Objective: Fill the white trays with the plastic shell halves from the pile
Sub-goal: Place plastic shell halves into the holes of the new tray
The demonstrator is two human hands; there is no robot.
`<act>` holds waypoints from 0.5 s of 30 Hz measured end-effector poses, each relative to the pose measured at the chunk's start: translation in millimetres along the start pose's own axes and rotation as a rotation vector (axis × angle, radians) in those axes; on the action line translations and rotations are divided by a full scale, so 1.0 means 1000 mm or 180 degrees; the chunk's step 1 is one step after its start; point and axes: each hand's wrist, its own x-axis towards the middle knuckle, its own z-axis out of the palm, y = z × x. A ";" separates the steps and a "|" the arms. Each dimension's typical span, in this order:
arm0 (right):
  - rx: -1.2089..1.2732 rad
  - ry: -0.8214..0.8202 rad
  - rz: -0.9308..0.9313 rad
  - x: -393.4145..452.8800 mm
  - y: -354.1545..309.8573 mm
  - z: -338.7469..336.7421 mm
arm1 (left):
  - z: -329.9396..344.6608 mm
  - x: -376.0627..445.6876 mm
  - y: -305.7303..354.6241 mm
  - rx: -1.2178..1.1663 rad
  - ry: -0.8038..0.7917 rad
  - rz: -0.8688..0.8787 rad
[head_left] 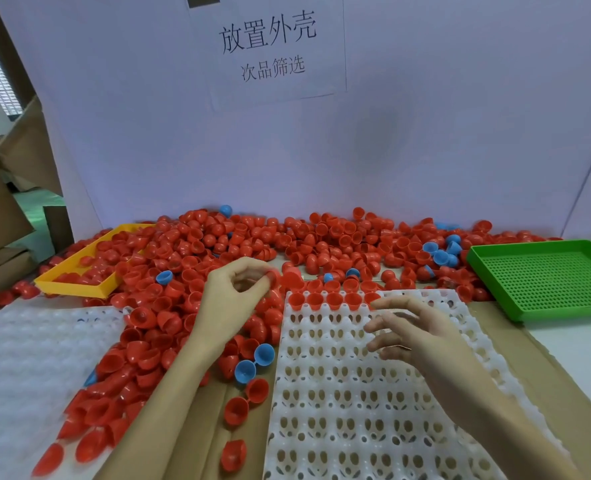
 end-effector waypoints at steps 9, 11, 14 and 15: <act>-0.1786 -0.0193 -0.1573 -0.011 0.009 0.016 | 0.055 -0.038 0.025 0.0258 -0.0677 0.0306; -0.1887 -0.0013 -0.1638 -0.010 0.008 0.013 | 0.056 -0.039 0.026 0.0144 -0.0735 0.0286; -0.1732 -0.0019 -0.1486 -0.008 0.008 0.010 | 0.049 -0.037 0.030 -0.0436 -0.0931 0.0114; -0.1719 -0.0002 -0.1462 -0.008 0.008 0.009 | 0.046 -0.036 0.031 -0.0608 -0.1024 0.0069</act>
